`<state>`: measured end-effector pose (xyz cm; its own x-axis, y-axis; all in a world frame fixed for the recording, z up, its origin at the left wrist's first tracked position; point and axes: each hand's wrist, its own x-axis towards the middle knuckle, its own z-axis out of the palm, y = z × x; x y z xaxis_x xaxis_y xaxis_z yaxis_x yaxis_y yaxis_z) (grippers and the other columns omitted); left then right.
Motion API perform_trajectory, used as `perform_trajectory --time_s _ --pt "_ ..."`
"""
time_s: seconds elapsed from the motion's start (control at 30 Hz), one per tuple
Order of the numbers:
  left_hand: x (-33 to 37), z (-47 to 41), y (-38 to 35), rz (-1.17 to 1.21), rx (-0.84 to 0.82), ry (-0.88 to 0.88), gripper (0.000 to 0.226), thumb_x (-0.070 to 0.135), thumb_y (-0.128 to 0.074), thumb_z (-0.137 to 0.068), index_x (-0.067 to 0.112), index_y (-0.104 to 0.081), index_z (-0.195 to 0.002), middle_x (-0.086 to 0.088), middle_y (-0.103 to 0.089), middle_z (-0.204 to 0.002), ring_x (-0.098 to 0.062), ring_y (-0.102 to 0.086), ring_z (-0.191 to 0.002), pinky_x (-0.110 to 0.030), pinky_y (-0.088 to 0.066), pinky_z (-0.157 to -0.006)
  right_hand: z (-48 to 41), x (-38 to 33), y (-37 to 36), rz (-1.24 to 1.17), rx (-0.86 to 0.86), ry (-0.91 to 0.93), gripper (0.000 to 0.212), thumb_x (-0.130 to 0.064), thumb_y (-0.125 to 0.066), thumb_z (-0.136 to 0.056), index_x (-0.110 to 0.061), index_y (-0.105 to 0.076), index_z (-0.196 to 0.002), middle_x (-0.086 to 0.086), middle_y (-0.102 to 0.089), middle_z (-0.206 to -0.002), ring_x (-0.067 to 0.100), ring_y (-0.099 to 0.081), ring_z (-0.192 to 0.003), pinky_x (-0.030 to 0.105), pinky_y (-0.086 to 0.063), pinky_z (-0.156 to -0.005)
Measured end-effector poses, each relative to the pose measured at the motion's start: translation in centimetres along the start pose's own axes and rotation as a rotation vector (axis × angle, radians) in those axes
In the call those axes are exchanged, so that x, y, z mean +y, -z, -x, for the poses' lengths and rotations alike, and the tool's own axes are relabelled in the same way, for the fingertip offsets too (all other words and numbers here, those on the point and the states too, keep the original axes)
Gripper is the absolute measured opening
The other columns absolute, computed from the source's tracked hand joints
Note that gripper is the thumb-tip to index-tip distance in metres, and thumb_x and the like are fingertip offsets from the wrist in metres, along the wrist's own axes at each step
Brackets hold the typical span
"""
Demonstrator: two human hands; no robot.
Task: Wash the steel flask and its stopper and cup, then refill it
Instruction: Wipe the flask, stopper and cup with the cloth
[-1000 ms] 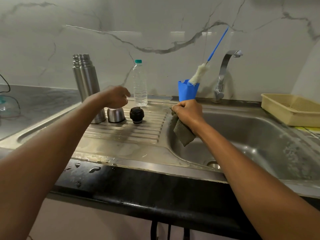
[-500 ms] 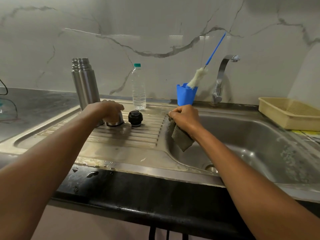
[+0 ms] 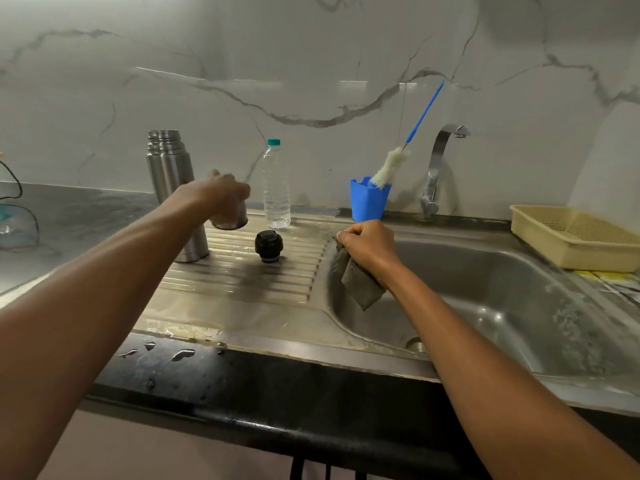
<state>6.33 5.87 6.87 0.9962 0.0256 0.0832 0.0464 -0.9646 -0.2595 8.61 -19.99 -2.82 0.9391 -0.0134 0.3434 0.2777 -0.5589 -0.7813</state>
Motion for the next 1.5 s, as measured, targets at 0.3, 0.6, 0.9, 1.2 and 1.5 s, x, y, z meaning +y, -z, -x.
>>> perform_trajectory --time_s 0.3,0.6,0.9,1.2,1.5 --pt "6.7 2.0 7.3 0.058 0.268 -0.045 0.042 0.019 -0.046 -0.097 0.015 -0.051 -0.139 -0.018 -0.052 -0.132 -0.040 -0.044 -0.128 -0.050 -0.044 -0.097 0.4 -0.6 4.2 -0.164 0.082 -0.114 0.026 -0.024 -0.065 -0.084 0.001 -0.073 -0.082 0.015 -0.074 -0.084 0.027 -0.070 -0.084 0.034 -0.056 -0.070" --pt "20.6 -1.6 2.1 1.054 0.168 -0.133 0.033 0.025 -0.075 -0.078 0.017 -0.057 -0.105 -0.009 -0.061 -0.113 -0.024 -0.058 -0.100 -0.041 -0.050 -0.091 -1.4 5.5 13.5 -0.534 0.143 -0.436 0.033 -0.031 -0.067 -0.085 -0.003 -0.075 -0.102 0.013 -0.077 -0.087 0.028 -0.072 -0.071 0.040 -0.061 -0.065" --pt "27.2 -3.2 -4.3 1.824 -0.151 -0.003 0.015 0.029 -0.062 -0.101 0.016 -0.065 -0.108 -0.007 -0.062 -0.106 -0.016 -0.057 -0.092 -0.038 -0.057 -0.088 -0.6 9.6 15.6 -0.646 -0.031 -0.598 0.015 -0.013 -0.070 -0.071 -0.014 -0.068 -0.086 0.009 -0.070 -0.078 0.024 -0.068 -0.062 0.035 -0.059 -0.057" --pt "27.3 -2.9 -4.4 1.949 -0.154 -0.146 0.031 0.033 -0.060 -0.103 0.005 -0.064 -0.116 -0.008 -0.064 -0.097 -0.012 -0.063 -0.077 -0.040 -0.060 -0.091 -1.2 8.1 13.6 -0.388 0.200 -0.281 0.014 -0.020 -0.059 -0.097 -0.021 -0.071 -0.089 0.001 -0.072 -0.096 0.019 -0.065 -0.094 0.039 -0.056 -0.094" --pt "28.3 -2.3 -4.1 1.959 -0.203 -0.113 0.035 0.044 -0.054 -0.104 0.012 -0.067 -0.108 -0.009 -0.075 -0.090 -0.020 -0.073 -0.084 -0.034 -0.059 -0.069 0.5 7.0 12.6 -0.320 -0.080 -0.140 0.031 -0.030 -0.063 -0.100 -0.009 -0.062 -0.123 -0.002 -0.068 -0.101 0.009 -0.065 -0.090 0.033 -0.055 -0.090"
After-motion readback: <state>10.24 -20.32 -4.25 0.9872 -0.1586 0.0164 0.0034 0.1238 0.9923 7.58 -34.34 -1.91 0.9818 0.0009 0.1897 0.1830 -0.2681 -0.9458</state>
